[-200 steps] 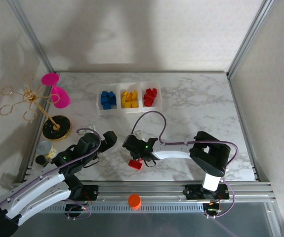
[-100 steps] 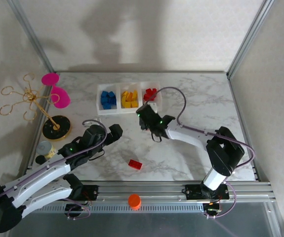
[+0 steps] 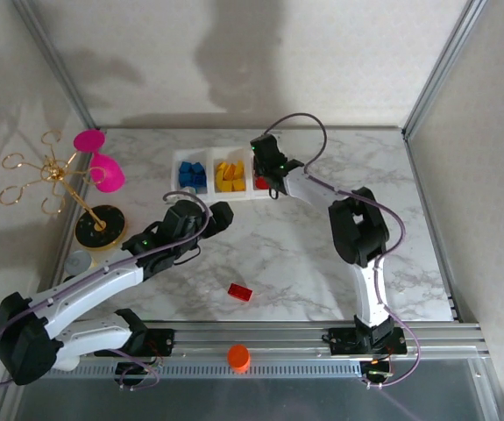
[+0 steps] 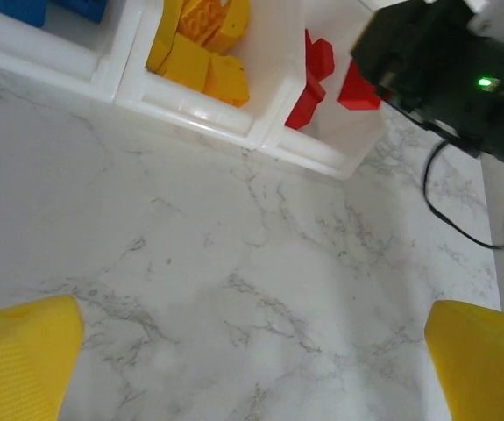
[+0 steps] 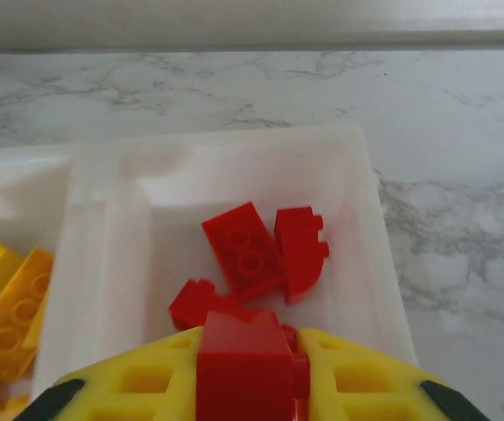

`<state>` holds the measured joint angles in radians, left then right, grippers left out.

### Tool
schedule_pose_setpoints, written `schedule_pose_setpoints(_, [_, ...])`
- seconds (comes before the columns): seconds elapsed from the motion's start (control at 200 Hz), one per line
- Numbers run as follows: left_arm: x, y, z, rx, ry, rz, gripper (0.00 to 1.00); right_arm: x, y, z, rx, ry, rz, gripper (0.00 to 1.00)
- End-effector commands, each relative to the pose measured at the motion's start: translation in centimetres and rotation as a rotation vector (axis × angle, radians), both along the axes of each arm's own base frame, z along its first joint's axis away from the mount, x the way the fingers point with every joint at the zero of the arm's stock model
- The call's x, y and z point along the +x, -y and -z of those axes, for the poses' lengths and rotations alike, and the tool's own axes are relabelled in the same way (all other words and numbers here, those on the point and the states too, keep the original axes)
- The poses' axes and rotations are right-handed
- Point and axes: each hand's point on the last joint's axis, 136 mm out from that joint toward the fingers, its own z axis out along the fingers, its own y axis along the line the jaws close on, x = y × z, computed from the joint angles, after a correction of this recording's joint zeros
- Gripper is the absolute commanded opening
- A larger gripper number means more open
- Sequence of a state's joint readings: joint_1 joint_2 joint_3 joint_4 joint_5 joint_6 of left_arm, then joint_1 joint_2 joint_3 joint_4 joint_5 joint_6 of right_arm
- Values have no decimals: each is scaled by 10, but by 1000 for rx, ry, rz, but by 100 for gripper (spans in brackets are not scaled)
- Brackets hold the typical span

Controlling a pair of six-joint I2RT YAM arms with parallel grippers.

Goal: Sort the legos into containers by color
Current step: Place the lego in the container, then pick up the lego from the bottom-center of the table.

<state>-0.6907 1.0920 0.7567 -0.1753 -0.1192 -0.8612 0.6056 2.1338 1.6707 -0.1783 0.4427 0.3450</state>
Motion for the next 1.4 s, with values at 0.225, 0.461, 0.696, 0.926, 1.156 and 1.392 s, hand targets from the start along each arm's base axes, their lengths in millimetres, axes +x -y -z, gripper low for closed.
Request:
schedule_pose_setpoints(0.225, [8,3,-18,-22,45,16,100,10,4,-40,-25,59,-45,53])
schedule_pose_setpoints(0.461, [-2,-4,-21,-36,52,13,100,-53,-6,-55,21,42,-138,63])
schedule_pose_setpoints(0.696, [-21,-21,-10,-15,23,-1,100,-130,-21,-43,60,-45,-270,68])
schedule_pose_setpoints(0.926, [-40,-39,6,-11,-20,-24,100,-198,-25,-25,81,-141,-367,73])
schedule_pose_setpoints(1.156, [-59,-54,23,-11,-63,-48,100,-273,-40,12,33,-245,-503,76])
schedule_pose_setpoints(1.392, [-73,-66,38,-24,-102,-80,100,-332,-55,34,8,-299,-633,79])
